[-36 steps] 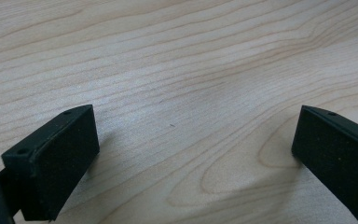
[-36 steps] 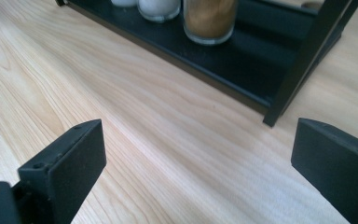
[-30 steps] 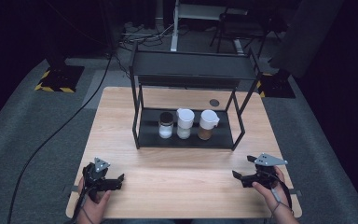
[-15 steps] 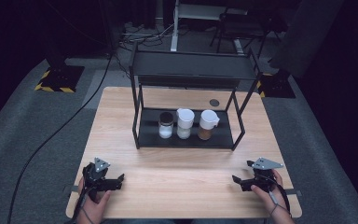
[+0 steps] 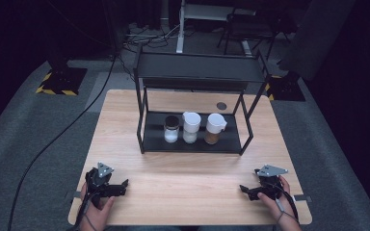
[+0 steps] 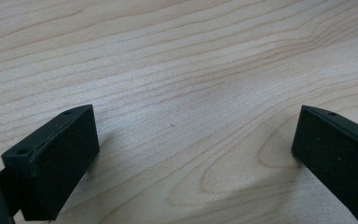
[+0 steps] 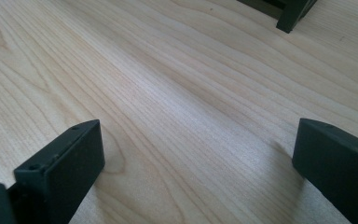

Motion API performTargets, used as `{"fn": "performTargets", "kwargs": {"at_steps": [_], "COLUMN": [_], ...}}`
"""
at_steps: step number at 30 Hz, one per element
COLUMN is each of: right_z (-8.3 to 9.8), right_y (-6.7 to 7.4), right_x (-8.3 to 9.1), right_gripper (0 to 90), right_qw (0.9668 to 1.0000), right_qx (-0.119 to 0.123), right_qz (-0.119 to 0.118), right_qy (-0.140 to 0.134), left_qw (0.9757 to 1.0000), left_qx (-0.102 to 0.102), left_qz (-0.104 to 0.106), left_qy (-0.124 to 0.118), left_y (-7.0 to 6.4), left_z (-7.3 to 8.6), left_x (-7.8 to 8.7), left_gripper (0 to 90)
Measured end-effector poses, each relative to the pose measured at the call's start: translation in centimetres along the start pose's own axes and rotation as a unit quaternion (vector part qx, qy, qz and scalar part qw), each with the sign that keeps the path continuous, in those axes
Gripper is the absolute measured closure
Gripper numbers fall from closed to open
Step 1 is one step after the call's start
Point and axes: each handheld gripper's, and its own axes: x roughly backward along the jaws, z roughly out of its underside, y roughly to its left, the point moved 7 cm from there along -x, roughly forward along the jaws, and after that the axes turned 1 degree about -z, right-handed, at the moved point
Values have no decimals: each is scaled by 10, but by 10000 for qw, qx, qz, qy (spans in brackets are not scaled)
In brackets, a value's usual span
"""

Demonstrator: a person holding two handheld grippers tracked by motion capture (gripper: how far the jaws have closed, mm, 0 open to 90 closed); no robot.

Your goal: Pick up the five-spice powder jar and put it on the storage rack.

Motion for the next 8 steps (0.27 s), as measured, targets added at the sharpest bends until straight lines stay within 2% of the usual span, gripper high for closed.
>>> {"fn": "performTargets", "kwargs": {"at_steps": [8], "right_z": [0], "right_y": [0], "right_x": [0], "right_gripper": [6], "right_qw": [10000], "right_qx": [-40], "right_qz": [27], "right_qy": [18], "left_qw": [10000], "left_qx": [-10], "left_qz": [-4], "left_qy": [0], "left_y": [0], "left_z": [0], "left_x": [0], "left_gripper": [2]}}
